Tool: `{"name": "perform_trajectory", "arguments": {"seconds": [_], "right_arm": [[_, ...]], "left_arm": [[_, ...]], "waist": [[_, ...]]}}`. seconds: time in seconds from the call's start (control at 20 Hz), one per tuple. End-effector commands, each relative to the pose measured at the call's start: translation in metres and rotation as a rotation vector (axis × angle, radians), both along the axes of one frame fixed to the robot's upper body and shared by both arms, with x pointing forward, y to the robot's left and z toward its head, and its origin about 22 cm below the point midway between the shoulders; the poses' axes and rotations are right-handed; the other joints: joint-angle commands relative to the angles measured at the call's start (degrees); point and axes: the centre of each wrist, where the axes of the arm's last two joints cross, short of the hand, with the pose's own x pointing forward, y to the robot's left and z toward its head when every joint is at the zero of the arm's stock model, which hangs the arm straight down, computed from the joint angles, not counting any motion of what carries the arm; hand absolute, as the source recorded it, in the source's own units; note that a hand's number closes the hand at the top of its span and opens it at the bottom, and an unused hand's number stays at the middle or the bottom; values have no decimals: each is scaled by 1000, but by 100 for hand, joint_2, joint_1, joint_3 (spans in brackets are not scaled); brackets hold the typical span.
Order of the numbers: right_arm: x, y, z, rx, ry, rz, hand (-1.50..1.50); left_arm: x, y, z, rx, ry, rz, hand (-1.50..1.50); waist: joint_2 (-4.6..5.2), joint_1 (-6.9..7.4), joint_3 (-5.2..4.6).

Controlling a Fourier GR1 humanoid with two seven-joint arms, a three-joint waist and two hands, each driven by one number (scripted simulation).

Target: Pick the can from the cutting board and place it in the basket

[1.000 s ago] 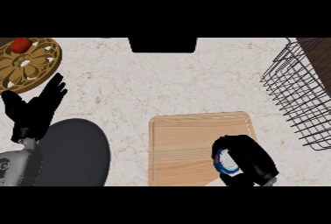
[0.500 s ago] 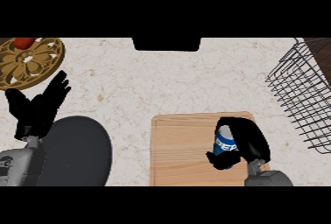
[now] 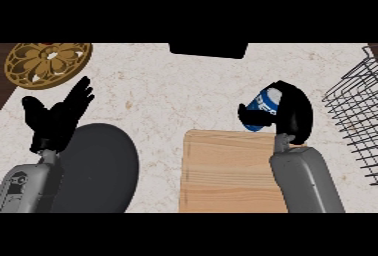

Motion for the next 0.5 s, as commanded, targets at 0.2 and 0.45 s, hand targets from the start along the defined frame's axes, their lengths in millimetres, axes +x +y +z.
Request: {"name": "perform_trajectory", "arguments": {"seconds": [0.2,0.45], "right_arm": [[54,62,68,-37,-323,-247,150],[83,84,114,-83,-327,-382,150]], "left_arm": [[9,-11,1,1,10,-29,0],[15,-12,11,16,7,-13,0]], "waist": [[-8,105,-42],[-43,-25,-38]]}}
